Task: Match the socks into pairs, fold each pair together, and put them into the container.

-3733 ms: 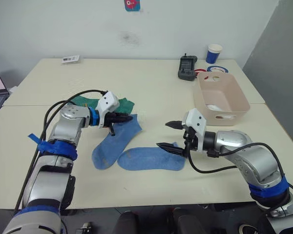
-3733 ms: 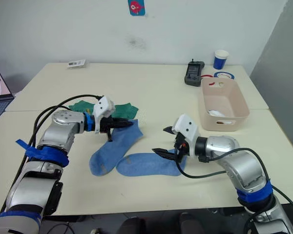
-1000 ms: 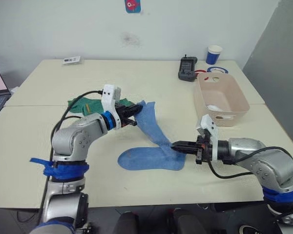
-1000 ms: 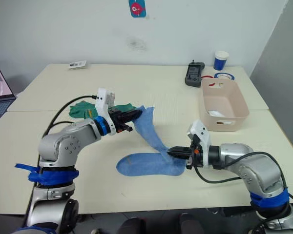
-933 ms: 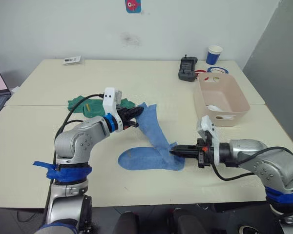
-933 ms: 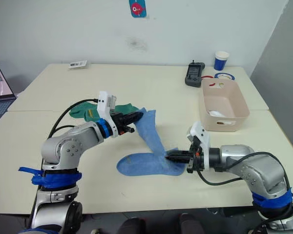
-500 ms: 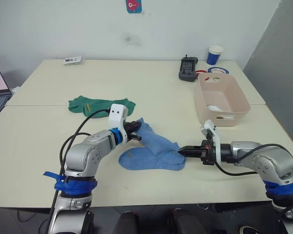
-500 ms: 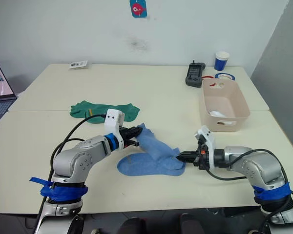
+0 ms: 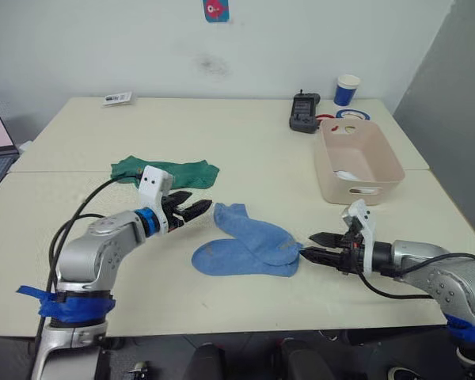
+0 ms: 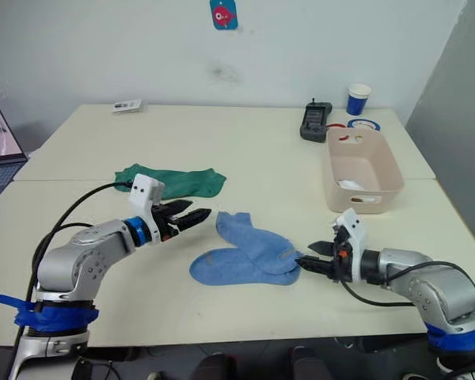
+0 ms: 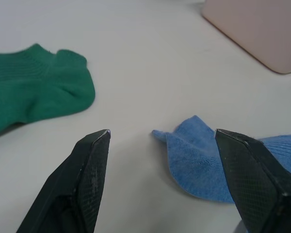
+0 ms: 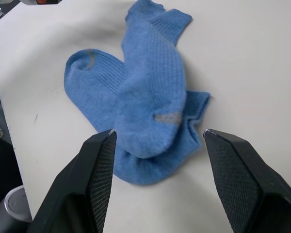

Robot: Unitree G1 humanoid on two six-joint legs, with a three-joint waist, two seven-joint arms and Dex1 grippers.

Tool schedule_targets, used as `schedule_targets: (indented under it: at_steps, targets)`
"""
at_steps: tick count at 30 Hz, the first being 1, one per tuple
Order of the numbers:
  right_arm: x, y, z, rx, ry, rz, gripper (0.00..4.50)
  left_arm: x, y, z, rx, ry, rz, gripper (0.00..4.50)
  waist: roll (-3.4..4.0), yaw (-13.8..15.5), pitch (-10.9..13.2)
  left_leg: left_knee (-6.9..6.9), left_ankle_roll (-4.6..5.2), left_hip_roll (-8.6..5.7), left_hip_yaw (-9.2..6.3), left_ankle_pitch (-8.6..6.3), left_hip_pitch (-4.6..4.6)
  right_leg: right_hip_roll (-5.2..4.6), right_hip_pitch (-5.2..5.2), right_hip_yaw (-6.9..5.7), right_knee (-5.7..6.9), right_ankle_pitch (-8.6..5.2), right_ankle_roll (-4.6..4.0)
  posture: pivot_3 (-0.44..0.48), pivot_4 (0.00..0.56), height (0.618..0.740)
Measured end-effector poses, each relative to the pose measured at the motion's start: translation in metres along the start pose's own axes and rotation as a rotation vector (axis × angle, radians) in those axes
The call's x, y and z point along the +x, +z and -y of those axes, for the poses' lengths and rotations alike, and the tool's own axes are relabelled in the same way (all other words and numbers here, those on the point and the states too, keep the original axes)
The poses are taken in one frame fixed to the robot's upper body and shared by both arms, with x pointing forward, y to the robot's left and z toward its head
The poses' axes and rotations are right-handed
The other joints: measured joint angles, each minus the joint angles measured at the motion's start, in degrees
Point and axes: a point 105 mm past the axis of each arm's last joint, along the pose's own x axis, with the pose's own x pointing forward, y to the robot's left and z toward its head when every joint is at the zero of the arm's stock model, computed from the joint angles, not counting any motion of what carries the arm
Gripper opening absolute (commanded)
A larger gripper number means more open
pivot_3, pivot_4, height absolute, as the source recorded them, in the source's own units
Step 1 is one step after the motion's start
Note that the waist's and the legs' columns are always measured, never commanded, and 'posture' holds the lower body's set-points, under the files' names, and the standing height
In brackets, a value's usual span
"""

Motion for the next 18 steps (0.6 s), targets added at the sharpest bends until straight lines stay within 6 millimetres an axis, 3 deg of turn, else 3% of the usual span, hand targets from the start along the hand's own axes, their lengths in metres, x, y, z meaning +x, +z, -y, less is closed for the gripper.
schedule_targets:
  at_steps: [8, 14, 18]
  targets:
    - [0.011, -0.005, -0.011, -0.021, -0.056, -0.02, 3.1, 0.04, 0.006, 0.003, 0.19, -0.16, -0.045, 3.59, -0.01, 0.38, 0.0, 0.02, 0.01, -0.06, 0.08, 0.0, -0.1, 0.05, -0.03, 0.03, -0.11, 0.0, 0.02, 0.0, 0.15, 0.74]
    - [0.014, -0.013, -0.014, -0.001, -0.098, -0.047, 3.1, 0.073, -0.01, 0.015, 0.309, -0.264, -0.16, 3.59, -0.01, 0.31, 0.0, 0.02, 0.02, -0.05, 0.11, -0.01, -0.11, 0.11, -0.04, 0.05, -0.1, -0.01, 0.02, 0.0, 0.15, 0.74]
    - [0.014, -0.023, -0.015, 0.029, -0.122, -0.079, 3.1, 0.076, -0.034, 0.016, 0.351, -0.311, -0.275, 2.69, -0.01, -0.33, 0.0, 0.01, 0.03, 0.02, 0.08, -0.02, -0.1, 0.2, -0.09, 0.1, -0.07, 0.0, 0.02, 0.0, 0.15, 0.74]
